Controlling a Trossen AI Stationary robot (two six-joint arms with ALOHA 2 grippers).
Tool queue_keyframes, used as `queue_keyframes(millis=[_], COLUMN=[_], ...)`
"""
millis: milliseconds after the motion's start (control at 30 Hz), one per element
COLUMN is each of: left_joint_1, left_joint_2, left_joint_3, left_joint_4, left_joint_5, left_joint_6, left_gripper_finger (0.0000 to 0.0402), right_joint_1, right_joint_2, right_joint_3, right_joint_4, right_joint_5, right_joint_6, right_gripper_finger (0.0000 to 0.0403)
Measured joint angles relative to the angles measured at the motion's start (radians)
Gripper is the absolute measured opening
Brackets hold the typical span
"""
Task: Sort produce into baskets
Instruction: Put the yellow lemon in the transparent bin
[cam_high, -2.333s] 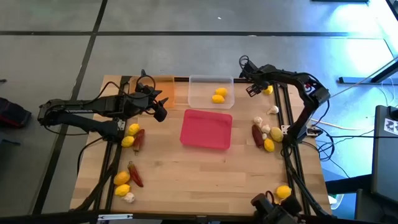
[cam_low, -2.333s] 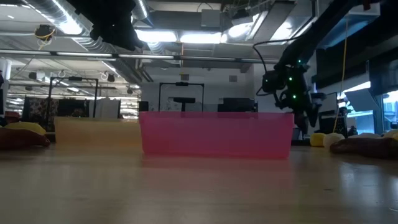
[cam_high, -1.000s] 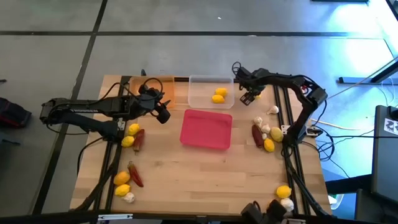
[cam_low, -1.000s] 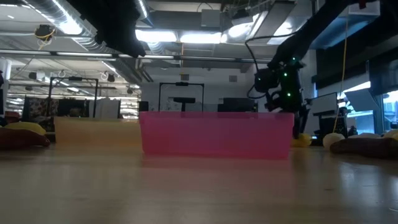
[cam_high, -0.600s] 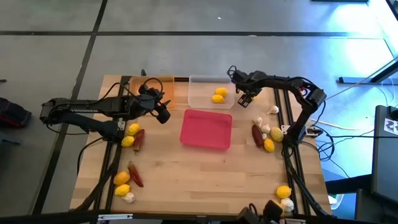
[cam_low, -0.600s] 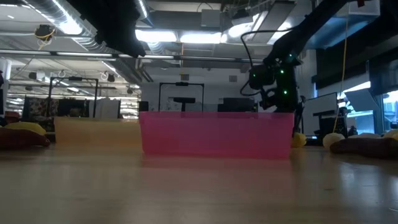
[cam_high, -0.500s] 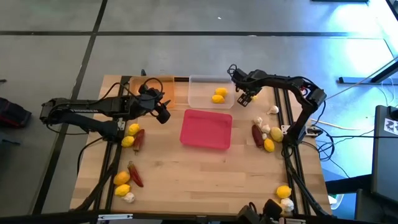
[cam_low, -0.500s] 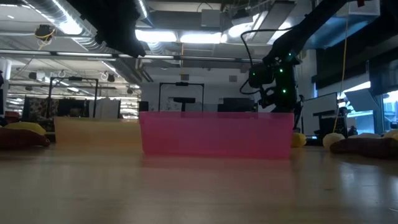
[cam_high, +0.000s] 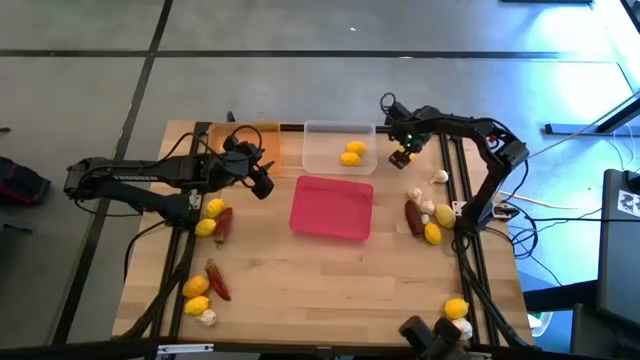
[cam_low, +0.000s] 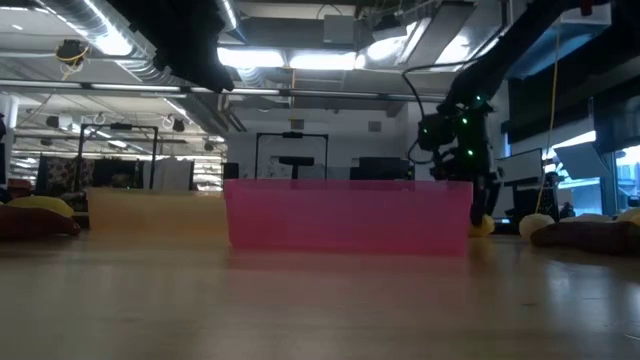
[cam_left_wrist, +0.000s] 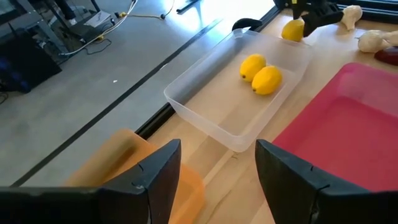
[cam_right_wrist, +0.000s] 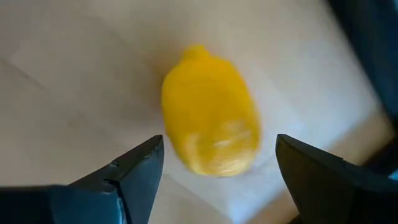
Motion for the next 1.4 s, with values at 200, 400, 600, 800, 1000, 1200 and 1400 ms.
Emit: queue_keyframes(millis=[200,400,600,800,1000,1200,1400], left_joint_1=[0.0,0.0,0.001,0.002,0.002,0.002,0.002], left_joint_2=[0.0,0.0,0.0,0.0,0.0,0.0,0.0], left_joint_3=[0.0,0.0,0.0,0.0,0.0,0.0,0.0], left_joint_4=[0.0,0.0,0.0,0.0,0.0,0.0,0.0], left_joint_5=[0.0,0.0,0.0,0.0,0.0,0.0,0.0], left_joint_6=[0.003,-0.002,-0.021,-0.004,-0.003,0.004,0.004], left_gripper_finger=[0.0203,0.0203,0.0203,0.0203,0.0203,0.0203,0.0203], right_joint_1=[-0.001,-0.002,0.007,0.043,0.111,0.184,0.204], right_joint_2=[0.0,0.0,-0.032,-0.118,-0.168,-0.166,-0.119], right_joint_3=[-0.05,-0.051,-0.048,0.003,0.055,0.067,0.066], right_joint_4=[0.112,0.145,0.128,0.109,0.181,0.385,0.563], right_joint_5=[-0.08,-0.078,-0.069,-0.044,-0.079,-0.097,-0.096], right_joint_6=[-0.018,-0.028,-0.03,-0.028,-0.025,-0.025,-0.025], right_gripper_finger=[0.0302,0.0241,0.0154,0.0156,0.0171,0.0167,0.0168])
